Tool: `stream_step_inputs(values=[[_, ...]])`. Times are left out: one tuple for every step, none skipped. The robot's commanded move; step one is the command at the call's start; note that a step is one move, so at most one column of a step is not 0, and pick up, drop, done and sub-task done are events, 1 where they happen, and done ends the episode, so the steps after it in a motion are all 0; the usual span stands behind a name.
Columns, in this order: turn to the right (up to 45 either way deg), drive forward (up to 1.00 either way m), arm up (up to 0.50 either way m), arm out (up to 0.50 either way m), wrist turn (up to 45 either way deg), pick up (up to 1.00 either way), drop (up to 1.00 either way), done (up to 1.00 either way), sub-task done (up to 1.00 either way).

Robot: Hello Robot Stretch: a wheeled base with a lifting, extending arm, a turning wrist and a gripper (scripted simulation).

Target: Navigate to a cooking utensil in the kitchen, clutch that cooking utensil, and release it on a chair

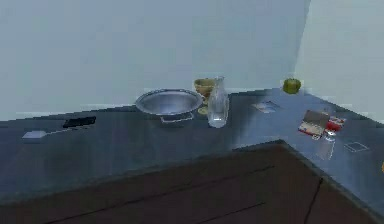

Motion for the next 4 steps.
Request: stream_step_inputs(values=[[0.0,0.35,0.00,0.00,0.0,0.00,0.00,0.00,0.00],[-45.0,0.00,0.00,0.00,0.0,0.00,0.00,0.00,0.00],[-45.0,0.00,0.00,0.00,0.0,0.00,0.00,0.00,0.00],[-39.0,0.00,0.00,0.00,0.0,0.00,0.00,0.00,0.00]])
